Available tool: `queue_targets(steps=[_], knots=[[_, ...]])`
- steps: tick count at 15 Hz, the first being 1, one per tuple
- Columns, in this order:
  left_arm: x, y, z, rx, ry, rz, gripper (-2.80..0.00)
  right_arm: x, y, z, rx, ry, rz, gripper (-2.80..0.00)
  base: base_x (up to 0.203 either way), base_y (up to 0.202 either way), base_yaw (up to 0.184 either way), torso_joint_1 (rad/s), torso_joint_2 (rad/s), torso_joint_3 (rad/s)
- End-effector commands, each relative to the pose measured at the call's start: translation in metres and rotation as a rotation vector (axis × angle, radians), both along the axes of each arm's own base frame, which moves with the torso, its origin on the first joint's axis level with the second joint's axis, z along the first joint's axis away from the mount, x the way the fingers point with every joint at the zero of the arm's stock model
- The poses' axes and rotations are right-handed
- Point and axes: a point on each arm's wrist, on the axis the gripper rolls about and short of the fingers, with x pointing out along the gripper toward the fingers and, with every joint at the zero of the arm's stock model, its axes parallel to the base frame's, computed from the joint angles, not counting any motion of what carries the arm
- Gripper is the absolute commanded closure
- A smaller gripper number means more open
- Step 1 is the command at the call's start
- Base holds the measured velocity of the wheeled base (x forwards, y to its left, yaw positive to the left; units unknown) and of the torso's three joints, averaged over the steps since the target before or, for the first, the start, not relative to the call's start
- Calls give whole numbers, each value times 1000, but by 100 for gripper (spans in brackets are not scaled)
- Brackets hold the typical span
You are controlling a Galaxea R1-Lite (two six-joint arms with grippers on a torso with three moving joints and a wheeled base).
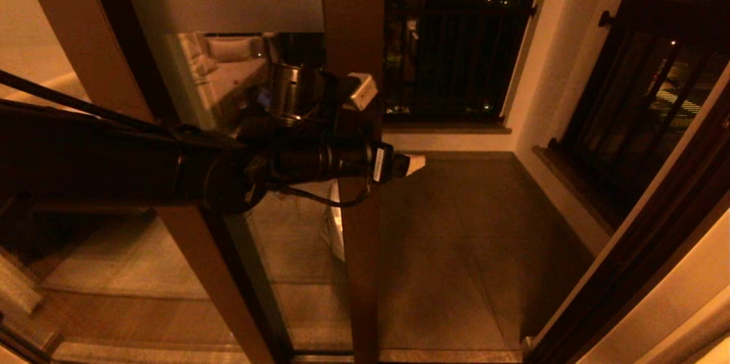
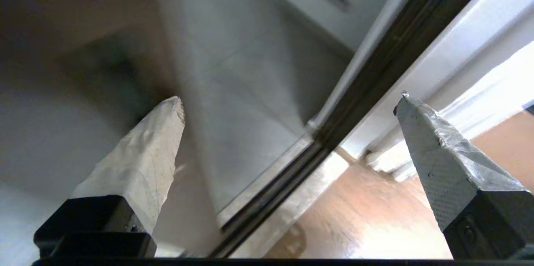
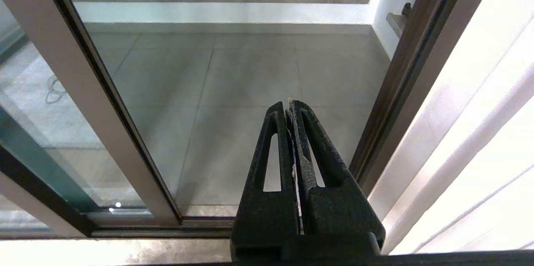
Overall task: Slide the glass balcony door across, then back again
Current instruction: Close the slid door
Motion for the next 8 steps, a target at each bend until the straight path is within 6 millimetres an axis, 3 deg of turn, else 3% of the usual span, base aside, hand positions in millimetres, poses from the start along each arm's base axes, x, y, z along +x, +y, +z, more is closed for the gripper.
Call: queue_targets(steps=[1,4,8], knots=[[-22,16,21,-25,-30,-3,-280,0,0,0,-1,2,1,0,0,0,0,0,0,0],[-30,33,27,-29,-34,26,-280,0,0,0,0,2,1,0,0,0,0,0,0,0],[-23,29,19,-16,-17,23,-280,0,0,0,-1,2,1,0,0,0,0,0,0,0]])
